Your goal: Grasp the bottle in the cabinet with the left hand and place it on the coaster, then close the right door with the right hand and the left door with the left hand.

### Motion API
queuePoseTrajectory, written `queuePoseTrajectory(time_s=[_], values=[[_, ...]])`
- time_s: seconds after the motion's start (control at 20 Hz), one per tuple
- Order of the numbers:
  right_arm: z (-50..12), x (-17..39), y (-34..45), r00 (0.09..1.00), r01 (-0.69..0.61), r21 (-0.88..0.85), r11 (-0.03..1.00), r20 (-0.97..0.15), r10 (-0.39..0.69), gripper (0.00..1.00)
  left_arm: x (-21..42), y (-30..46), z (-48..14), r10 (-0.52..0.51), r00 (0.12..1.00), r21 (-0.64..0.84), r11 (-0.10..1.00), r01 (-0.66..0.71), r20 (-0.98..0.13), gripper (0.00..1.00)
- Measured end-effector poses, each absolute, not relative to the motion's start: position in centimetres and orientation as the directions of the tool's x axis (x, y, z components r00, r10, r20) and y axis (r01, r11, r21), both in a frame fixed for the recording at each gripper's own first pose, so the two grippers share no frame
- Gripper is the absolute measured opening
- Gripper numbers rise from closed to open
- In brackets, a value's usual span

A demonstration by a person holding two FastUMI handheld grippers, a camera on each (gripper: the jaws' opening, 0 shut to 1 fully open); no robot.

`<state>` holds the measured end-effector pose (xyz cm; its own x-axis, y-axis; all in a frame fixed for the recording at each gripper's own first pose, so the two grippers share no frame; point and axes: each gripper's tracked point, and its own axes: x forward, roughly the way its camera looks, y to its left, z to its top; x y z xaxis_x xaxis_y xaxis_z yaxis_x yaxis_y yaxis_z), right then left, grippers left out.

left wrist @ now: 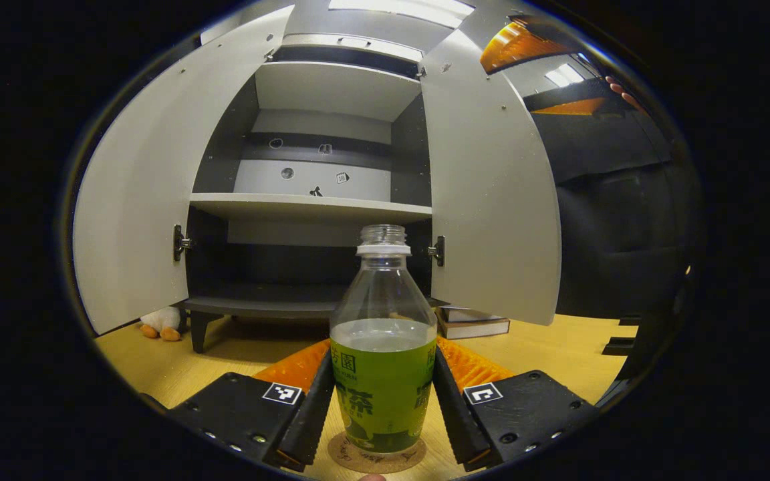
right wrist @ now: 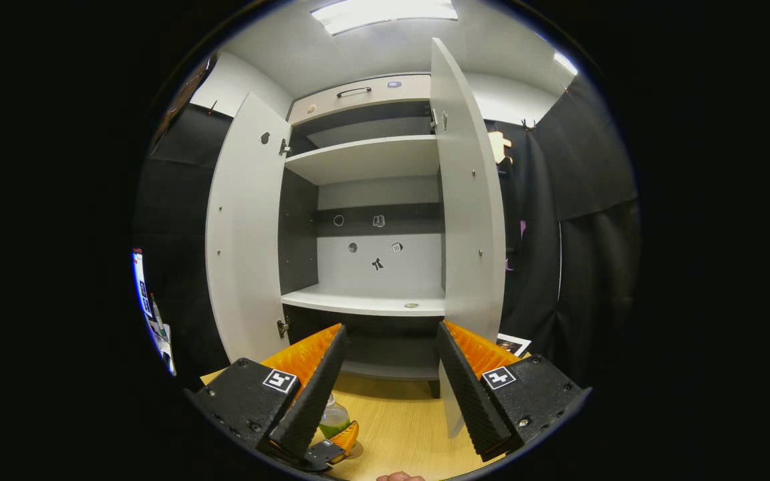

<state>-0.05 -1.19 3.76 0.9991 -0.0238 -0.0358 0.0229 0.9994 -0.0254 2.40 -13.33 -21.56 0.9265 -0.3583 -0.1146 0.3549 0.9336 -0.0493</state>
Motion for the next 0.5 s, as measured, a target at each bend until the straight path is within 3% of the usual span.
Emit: queuePoseTrajectory(time_s=[0.5], values=[[3.4,-0.1,-1.1,0.999,0.018,-0.034,0.999,-0.051,-0.019,0.83,1.3,-12.3,-23.3,-0.313,0.941,-0.036,0.950,0.311,-0.133,0.73]])
